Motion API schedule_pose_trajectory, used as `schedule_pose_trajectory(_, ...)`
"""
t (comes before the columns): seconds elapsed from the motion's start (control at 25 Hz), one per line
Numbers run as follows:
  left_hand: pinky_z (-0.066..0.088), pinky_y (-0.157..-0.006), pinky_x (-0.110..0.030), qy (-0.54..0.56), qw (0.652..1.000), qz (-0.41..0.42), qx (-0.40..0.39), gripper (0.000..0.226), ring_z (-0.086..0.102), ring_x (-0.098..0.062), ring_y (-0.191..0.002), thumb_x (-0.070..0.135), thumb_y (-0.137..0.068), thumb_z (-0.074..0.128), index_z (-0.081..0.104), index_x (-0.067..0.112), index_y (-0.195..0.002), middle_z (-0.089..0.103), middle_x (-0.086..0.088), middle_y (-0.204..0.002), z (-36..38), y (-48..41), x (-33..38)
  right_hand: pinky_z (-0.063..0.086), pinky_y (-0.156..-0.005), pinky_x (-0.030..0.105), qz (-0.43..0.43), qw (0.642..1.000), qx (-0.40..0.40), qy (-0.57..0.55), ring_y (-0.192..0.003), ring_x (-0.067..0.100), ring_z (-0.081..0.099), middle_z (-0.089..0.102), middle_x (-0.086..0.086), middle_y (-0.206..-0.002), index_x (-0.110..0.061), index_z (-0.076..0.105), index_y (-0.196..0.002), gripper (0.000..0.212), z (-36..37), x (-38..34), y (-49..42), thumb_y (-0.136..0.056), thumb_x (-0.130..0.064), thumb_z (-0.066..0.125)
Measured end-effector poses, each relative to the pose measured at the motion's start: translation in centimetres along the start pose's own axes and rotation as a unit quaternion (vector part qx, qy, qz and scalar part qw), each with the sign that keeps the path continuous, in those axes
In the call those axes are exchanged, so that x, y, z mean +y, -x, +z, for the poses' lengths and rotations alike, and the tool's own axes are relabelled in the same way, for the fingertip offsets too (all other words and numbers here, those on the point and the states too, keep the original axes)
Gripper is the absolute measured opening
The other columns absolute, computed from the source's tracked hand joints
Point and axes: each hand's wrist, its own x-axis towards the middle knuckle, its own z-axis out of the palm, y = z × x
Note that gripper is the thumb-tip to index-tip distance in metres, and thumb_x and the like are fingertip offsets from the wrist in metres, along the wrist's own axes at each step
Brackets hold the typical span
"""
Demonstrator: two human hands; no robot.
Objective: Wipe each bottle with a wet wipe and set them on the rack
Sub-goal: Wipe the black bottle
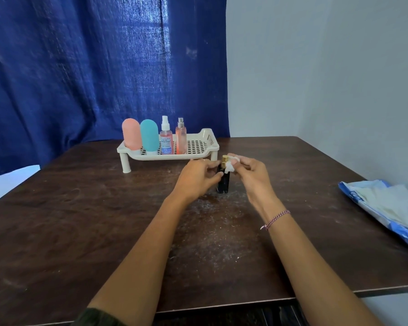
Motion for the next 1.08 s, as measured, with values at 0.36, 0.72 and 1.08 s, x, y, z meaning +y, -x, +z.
schedule_pose_trajectory(0.36,0.047,-0.089,-0.022,0.090,0.996,0.001,0.013,0.053,0.059,-0.010,-0.102,0.018,-0.089,0.059,0.046,0.037,-0.137,0.057,0.001,-0.130,-0.2,0.1,0.0,0.052,-0.068,0.016,-0.046,0.996,0.014,0.072,-0.081,0.007,0.066,0.072,-0.002,-0.092,-0.017,0.067,-0.102,0.035,-0.1,-0.3,0.6,-0.070,-0.010,0.079)
schedule_pose_trajectory(0.72,0.036,-0.108,-0.031,0.137,0.989,-0.018,0.047,0.034,0.034,-0.017,-0.138,0.020,-0.098,0.048,0.056,0.029,-0.130,0.047,0.002,-0.143,-0.2,0.0,0.3,0.052,-0.070,0.014,-0.052,0.994,0.062,0.074,-0.083,0.006,0.065,0.071,-0.001,-0.091,-0.013,0.070,-0.102,0.030,-0.3,0.1,0.1,-0.073,-0.010,0.077)
schedule_pose_trajectory(1.08,0.046,-0.086,-0.006,0.216,0.971,-0.051,0.093,0.031,0.055,-0.008,-0.116,0.006,-0.090,0.061,0.065,0.014,-0.119,0.059,-0.006,-0.131,-0.7,-0.2,0.2,0.052,-0.070,0.014,-0.191,0.945,0.029,0.263,-0.076,0.002,0.061,0.066,-0.002,-0.099,-0.015,0.070,-0.099,0.022,0.9,0.8,0.8,-0.079,-0.007,0.072)
